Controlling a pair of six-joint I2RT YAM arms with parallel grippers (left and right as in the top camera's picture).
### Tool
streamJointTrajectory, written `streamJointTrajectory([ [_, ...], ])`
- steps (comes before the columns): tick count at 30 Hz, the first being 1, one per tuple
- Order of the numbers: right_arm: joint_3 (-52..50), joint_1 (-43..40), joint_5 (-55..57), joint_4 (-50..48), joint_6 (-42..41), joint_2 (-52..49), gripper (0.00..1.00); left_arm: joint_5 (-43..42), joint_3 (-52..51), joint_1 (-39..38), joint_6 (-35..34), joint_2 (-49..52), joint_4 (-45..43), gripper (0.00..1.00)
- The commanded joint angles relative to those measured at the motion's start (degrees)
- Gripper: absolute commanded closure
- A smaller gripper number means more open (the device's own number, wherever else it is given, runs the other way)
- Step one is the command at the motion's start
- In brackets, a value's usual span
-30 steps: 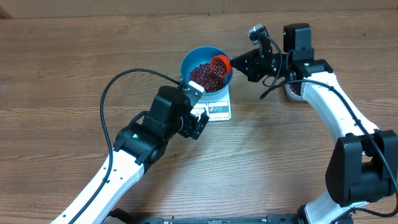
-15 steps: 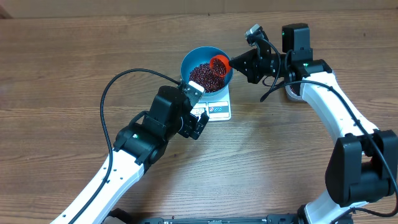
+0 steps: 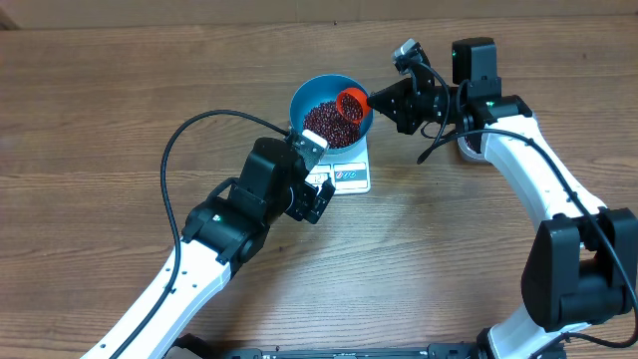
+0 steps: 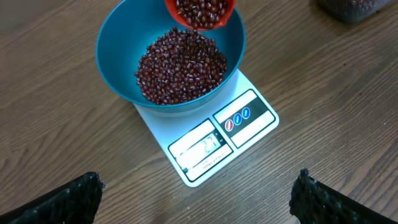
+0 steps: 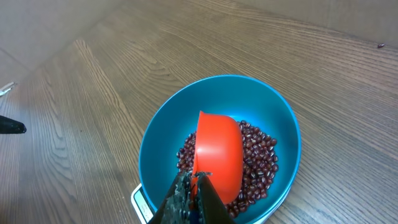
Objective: Scoop item into bowl and weigh 150g on scale
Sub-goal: 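Tilt the scoop with the right gripper to pour beans into the bowl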
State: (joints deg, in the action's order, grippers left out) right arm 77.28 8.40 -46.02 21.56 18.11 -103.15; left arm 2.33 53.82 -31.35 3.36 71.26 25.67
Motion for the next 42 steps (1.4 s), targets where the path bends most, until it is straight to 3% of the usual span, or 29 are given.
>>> streamJointTrajectory([
  [1, -0.02, 0.33, -0.07, -0.46, 1.97, -0.17, 0.96, -0.44, 1.66, 0.22, 0.76, -0.02, -0.24, 0.00],
  [15, -0.02, 0.33, -0.07, -0.50, 10.80, -0.17, 0.96, -0.42, 1.66, 0.22, 0.74, -0.02, -0.26, 0.01],
  [42, -0.02, 0.33, -0.09, -3.56, 10.95, -0.17, 0.96, -0.44, 1.66, 0.22, 0.74, -0.02, -0.46, 0.00],
])
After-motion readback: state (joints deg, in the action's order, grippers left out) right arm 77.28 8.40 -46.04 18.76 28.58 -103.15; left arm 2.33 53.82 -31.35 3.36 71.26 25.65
